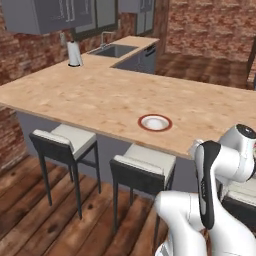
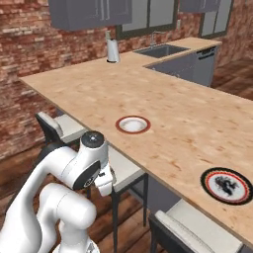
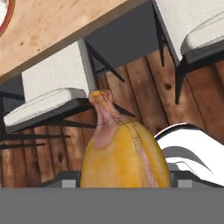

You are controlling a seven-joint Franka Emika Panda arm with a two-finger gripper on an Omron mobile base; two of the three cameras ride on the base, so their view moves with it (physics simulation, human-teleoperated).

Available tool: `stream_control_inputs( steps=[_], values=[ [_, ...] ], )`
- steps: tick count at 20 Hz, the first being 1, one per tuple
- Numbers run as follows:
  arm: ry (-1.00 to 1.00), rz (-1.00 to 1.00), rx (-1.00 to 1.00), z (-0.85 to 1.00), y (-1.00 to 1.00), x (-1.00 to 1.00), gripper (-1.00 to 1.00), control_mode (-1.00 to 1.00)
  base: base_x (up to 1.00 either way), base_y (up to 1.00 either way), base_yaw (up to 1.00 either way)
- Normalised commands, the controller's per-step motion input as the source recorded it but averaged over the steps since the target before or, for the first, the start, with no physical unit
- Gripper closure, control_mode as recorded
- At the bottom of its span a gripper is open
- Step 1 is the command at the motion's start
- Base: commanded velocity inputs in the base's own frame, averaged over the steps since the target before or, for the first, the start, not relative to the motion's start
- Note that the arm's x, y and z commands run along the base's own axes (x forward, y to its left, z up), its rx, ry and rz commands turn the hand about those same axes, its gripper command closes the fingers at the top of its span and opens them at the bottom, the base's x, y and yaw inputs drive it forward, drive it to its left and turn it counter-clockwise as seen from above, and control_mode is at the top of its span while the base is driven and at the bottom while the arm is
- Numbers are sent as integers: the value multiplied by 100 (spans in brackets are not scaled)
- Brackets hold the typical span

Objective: Take the chicken drumsticks from the pan and place one on each plate on the dining counter.

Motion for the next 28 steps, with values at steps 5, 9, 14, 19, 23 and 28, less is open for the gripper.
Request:
stream_control_inputs(
  steps=[5,9,14,19,23,28],
  values=[
    [0,0,0,0,0,0,100,100,100,43,-34],
    [0,-27,-6,0,11,98,100,-100,0,0,0],
    [2,-21,-1,3,-6,100,100,-100,0,0,0],
    [5,-17,0,21,-15,100,100,-100,0,0,0],
    [15,-15,0,54,-9,100,100,-100,0,0,0],
    [15,-11,1,26,-21,100,100,-100,0,0,0]
  ],
)
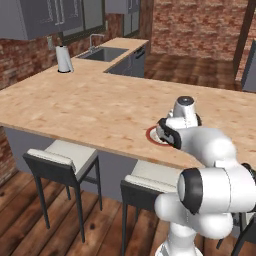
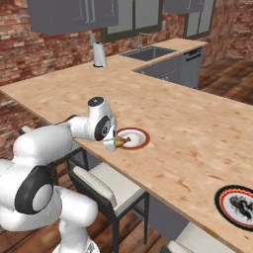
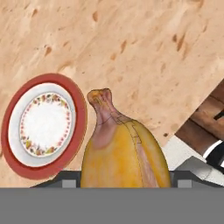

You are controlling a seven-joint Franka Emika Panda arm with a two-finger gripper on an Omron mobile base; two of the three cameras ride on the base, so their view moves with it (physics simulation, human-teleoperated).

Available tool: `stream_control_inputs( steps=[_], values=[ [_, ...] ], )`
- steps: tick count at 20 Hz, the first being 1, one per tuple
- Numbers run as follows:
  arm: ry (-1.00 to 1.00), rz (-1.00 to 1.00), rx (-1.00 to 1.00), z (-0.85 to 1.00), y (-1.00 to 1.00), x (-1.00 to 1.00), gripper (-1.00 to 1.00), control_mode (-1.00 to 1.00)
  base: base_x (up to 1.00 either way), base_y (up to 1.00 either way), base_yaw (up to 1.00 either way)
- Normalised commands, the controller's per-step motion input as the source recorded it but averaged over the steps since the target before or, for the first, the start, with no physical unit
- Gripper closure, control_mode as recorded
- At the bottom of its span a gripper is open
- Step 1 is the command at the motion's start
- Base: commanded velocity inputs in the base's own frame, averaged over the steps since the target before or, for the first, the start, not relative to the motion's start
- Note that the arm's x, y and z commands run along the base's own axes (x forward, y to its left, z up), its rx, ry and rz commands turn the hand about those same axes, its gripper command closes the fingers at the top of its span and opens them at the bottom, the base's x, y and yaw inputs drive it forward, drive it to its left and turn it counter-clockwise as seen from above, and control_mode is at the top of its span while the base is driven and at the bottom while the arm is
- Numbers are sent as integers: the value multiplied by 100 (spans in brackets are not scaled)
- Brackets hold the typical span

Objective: Take the chicken drumsticks from the pan and place one on each plate on the dining counter.

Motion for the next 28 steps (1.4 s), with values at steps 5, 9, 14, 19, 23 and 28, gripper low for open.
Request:
stream_control_inputs(
  steps=[5,9,14,19,23,28],
  values=[
    [14,-1,1,-8,-15,100,100,-100,0,0,0],
    [5,0,0,-36,-6,100,100,-100,0,0,0],
    [4,-2,0,-49,0,98,100,-100,0,0,0],
    [2,-1,0,-76,-9,30,100,-100,0,0,0],
    [-2,-3,0,-59,-37,0,100,-100,0,0,0],
    [-20,-6,0,-8,-15,0,100,-100,0,0,0]
  ],
)
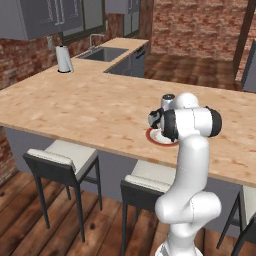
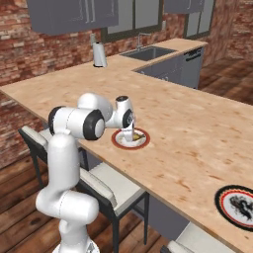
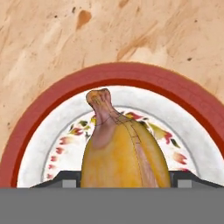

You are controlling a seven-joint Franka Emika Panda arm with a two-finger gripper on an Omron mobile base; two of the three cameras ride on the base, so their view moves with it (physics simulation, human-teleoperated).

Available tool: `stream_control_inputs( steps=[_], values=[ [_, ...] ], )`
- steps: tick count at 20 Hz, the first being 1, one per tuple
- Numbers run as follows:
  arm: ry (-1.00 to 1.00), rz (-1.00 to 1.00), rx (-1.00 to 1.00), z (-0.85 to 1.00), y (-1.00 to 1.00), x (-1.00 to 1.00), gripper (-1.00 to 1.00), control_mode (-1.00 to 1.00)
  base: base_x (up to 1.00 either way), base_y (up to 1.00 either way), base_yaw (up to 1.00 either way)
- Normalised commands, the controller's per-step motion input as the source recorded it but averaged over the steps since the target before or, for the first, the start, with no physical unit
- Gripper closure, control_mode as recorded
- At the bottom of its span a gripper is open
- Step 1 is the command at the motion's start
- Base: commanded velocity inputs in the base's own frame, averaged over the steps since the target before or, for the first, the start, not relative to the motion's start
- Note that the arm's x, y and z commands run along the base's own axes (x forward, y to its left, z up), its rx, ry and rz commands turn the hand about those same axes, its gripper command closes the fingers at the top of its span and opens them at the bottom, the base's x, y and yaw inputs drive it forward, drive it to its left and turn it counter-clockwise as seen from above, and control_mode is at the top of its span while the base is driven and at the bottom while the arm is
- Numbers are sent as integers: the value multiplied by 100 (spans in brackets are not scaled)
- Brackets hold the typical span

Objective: Take the chicken drumsticks from the pan and place one on each plate on the dining counter.

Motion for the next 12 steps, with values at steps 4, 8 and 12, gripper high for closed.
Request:
stream_control_inputs(
  steps=[4,8,12],
  values=[
    [-24,-8,-7,0,5,12,-100,-100,0,0,0],
    [-10,-3,-1,0,0,1,-100,-100,0,0,0],
    [2,0,1,40,0,0,-100,-100,0,0,0]
  ],
)
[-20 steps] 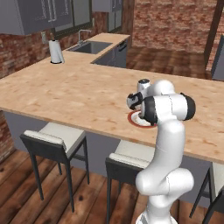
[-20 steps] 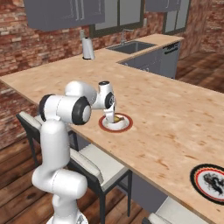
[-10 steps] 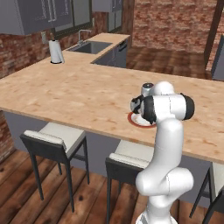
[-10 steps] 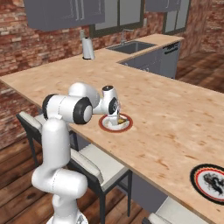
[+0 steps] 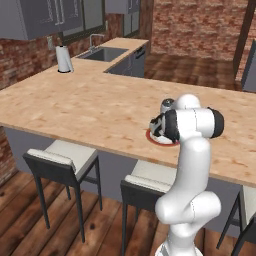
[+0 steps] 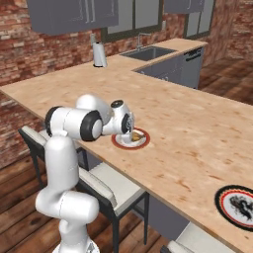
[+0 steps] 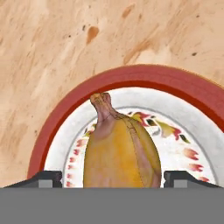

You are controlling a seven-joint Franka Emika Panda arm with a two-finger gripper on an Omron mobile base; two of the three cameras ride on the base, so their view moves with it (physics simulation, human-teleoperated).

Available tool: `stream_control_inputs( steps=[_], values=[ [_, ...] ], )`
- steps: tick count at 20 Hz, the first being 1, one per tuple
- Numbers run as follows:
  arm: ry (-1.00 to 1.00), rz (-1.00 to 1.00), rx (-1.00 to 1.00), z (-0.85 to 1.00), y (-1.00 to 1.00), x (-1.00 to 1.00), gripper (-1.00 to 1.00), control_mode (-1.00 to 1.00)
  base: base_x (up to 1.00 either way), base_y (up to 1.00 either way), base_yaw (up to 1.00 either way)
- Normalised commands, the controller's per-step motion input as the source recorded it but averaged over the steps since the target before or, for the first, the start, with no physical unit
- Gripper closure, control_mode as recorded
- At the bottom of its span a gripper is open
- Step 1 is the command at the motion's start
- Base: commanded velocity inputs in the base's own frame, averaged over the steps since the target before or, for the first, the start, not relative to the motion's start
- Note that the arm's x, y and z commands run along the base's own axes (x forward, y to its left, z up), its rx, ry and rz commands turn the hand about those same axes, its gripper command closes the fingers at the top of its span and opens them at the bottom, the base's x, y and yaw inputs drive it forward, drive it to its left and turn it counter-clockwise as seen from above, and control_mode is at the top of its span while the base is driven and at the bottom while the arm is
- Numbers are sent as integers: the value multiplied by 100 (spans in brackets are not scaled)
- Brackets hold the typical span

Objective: Take the chicken drumsticks from the pan and place one on each plate on the dining counter.

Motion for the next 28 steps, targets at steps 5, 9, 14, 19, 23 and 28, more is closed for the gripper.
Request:
stream_control_inputs(
  steps=[5,9,14,19,23,28],
  values=[
    [17,3,8,90,0,-3,-100,-100,0,0,0],
    [12,11,13,100,0,-68,-100,-100,0,0,0],
    [23,9,5,58,0,-100,-100,-100,0,0,0],
    [20,10,-3,0,25,-100,-100,-100,0,0,0],
    [12,22,-11,0,45,-100,-100,-100,0,0,0],
    [-23,11,-1,-8,19,-100,-100,-100,0,0,0]
  ],
)
